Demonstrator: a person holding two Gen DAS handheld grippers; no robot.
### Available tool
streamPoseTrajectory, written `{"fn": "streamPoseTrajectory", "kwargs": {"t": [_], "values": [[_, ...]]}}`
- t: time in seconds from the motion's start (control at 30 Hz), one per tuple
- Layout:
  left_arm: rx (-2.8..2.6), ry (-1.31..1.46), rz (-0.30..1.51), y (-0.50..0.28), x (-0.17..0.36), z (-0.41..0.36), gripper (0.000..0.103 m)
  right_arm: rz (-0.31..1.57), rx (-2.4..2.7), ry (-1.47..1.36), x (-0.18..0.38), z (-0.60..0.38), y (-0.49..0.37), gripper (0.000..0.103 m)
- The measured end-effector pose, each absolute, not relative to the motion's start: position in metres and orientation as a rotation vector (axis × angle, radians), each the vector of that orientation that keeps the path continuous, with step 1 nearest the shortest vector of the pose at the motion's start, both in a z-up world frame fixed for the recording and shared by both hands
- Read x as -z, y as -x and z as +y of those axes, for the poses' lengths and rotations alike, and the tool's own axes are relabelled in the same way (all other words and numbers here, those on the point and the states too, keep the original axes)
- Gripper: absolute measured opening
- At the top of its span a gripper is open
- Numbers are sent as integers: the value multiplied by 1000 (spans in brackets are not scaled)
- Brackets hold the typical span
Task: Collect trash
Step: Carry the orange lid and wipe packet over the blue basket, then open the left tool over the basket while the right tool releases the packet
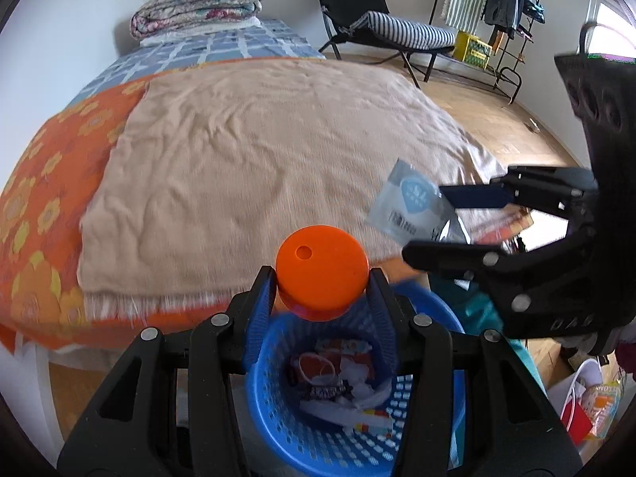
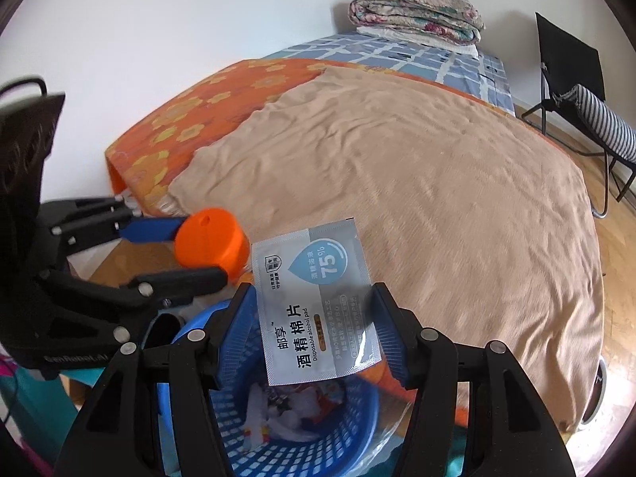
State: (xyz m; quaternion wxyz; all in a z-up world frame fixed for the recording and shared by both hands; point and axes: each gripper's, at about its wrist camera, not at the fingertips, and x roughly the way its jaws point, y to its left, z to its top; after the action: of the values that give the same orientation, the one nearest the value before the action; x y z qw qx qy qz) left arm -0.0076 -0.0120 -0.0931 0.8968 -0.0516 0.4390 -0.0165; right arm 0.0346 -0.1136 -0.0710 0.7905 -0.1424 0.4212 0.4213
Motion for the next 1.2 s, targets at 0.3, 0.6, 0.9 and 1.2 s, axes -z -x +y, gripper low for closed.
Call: {"fn": "streamPoseTrajectory", "kwargs": {"t": [0.3, 0.6, 0.9, 1.2], "values": [[41, 157, 966, 44, 124, -23, 48, 949, -901, 268, 88, -130, -2, 58], [56, 167, 1020, 58, 147, -36, 48, 1018, -877, 215, 113, -145, 16, 59], [60, 174, 1042, 61, 156, -41, 48, 1062, -857, 167, 128, -157, 19, 60], [64, 179, 1065, 60, 162, -43, 48, 1115, -829, 141, 141, -161, 15, 62]]}}
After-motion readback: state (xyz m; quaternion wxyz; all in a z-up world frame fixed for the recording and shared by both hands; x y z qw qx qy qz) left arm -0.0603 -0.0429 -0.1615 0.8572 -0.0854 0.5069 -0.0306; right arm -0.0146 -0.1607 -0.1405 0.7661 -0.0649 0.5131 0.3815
